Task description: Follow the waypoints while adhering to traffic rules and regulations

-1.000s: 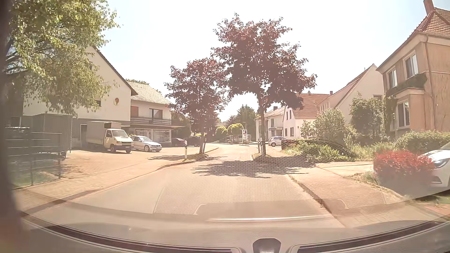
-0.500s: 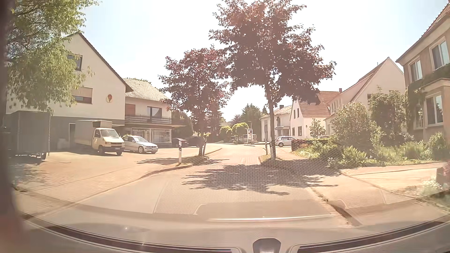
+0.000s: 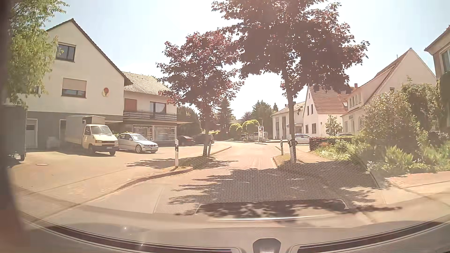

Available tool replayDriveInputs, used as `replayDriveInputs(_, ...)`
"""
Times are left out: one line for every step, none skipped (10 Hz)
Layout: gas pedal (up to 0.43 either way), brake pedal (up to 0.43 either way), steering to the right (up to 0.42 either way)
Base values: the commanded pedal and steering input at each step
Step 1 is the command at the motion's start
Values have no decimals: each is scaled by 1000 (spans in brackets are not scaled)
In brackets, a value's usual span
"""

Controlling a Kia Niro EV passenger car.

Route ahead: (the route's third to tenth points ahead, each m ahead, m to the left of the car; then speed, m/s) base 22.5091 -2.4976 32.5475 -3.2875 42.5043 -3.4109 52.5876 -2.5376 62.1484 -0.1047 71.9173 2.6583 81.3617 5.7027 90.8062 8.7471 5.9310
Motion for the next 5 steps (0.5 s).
replayDriveInputs(0,6,-51)
replayDriveInputs(0,6,-47)
replayDriveInputs(0,6,-39)
replayDriveInputs(0,6,-34)
replayDriveInputs(0,6,-27)
